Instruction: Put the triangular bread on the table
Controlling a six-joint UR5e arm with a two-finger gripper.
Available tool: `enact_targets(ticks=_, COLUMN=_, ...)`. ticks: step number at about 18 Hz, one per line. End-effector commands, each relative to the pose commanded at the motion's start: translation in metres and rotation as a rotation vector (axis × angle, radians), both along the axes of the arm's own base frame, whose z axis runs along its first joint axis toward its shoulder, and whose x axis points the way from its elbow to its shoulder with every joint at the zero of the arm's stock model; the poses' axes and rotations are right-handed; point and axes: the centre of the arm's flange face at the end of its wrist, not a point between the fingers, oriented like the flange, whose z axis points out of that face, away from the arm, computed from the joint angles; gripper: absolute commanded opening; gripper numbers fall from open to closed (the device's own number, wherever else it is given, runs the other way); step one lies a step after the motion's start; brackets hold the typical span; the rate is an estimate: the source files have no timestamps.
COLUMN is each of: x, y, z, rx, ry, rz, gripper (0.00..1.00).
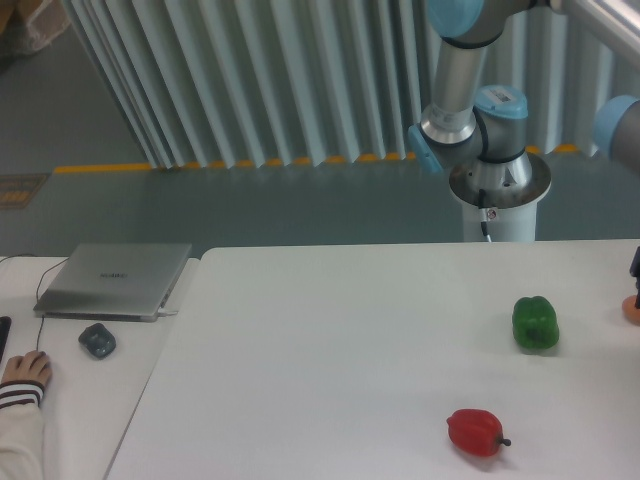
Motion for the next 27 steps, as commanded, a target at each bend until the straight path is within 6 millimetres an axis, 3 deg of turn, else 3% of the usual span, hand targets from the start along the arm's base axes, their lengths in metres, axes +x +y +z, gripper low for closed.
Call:
enact_targets(ticks=5, x=-0.02, y=-0.018, z=0.012, rx=0.016, ry=0.029, rz=0.043, gripper=1.0)
enact_targets(ticks=9, x=-0.067, y=-0.043, z=0.002, rx=0.08, ry=0.115, rz=0.098, gripper=1.0)
enact_targets(ticks=13, x=-0.103, y=-0.04, z=-0.004, rx=0.11, ry=0.186, rz=0.108, gripper=1.0)
enact_targets(ticks=19, x=-0.125, y=-0.033, z=-0.024, rx=0.124, ry=0.236, rz=0.121, gripper=1.0)
enact_targets(ticks=27, x=-0.145, y=-0.036, z=-0.069, rx=0.049, ry=0.283, rz=0.154, gripper=1.0)
